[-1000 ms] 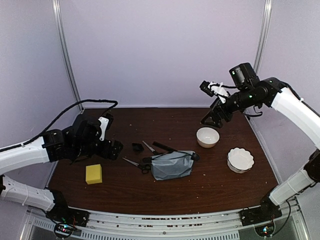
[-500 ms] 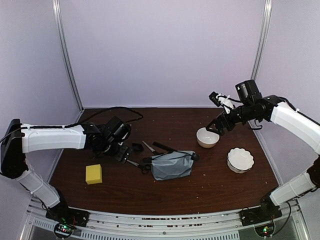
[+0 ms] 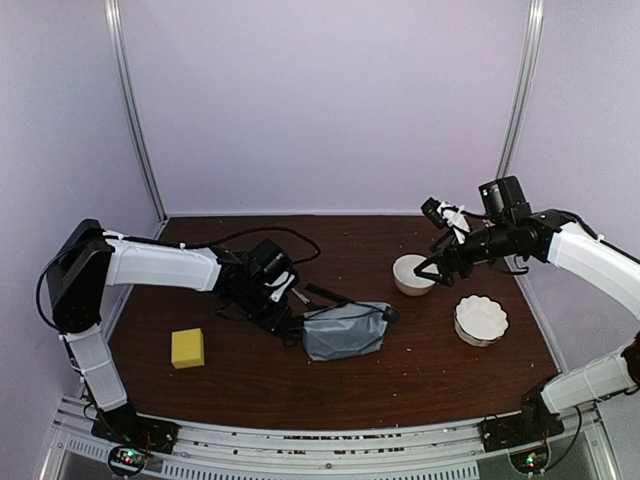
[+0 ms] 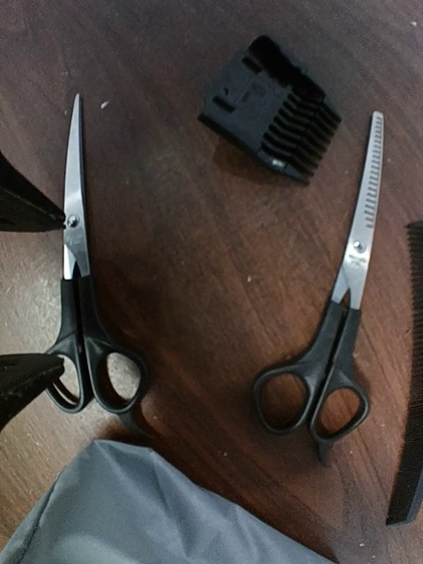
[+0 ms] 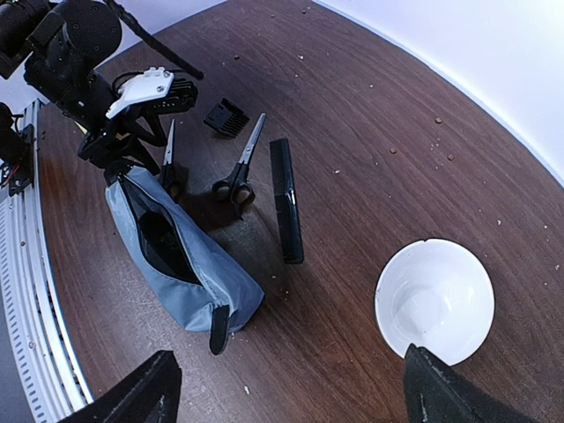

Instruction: Sort the hair-cutting tools

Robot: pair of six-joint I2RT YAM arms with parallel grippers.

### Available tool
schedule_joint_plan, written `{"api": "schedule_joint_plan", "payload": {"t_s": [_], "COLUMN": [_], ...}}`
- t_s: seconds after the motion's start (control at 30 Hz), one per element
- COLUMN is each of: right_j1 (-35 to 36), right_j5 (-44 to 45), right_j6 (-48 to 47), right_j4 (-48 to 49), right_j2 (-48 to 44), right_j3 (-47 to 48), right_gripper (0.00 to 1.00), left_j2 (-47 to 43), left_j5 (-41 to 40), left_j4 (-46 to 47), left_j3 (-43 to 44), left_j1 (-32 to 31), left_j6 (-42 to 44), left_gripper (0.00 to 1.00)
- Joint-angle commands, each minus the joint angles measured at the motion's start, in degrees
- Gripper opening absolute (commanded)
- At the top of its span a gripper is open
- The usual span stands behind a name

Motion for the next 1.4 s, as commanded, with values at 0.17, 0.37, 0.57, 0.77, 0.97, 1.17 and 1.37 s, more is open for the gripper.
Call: {"api": "schedule_joint_plan", "payload": {"t_s": [0.17, 0.37, 0.57, 0.77, 0.97, 1.17, 1.37], "right_j1": [-0.2, -0.2, -0.2, -0.2, -0.2, -0.2, -0.2], "right_j5": [-1.88, -1.84, -2.26, -2.59, -2.78, -2.87, -2.92], "right_j6": [-2.01, -2.59, -2.78, -2.9, -3.1, -3.17, -3.41], "right_j4": [0.85, 0.36, -0.07, -0.57, -1.04, -1.26, -1.67], "right_j2": [0.09, 0.24, 0.69, 1.59, 2.19, 2.48, 2.93], "right_j3": [-0.35, -0.23, -0.04, 0.4, 0.67, 0.75, 0.88], "right_gripper": [0.89, 0.89, 0.88, 0.88, 0.88, 0.88, 0.87], "left_j2": [2.98, 3.55, 3.73, 3.7, 3.95, 0.38, -0.73], "left_j5": [4.49, 1.72, 0.82, -2.67, -3.57, -2.36, 2.18], "left_j4": [-1.57, -4.91, -6.23, -7.93, -7.51, -4.36, 0.77], "left_j3": [3.28, 4.08, 2.84, 0.84, -0.59, -1.01, -0.9], "left_j1": [-1.14, -2.63, -2.87, -3.51, -3.47, -3.51, -3.51], "left_j6": [-8.57, -10.62, -12.08, -13.73, -14.91, -16.42, -19.17], "left_gripper": [0.47, 0.47, 0.45, 0.47, 0.47, 0.46, 0.47]}}
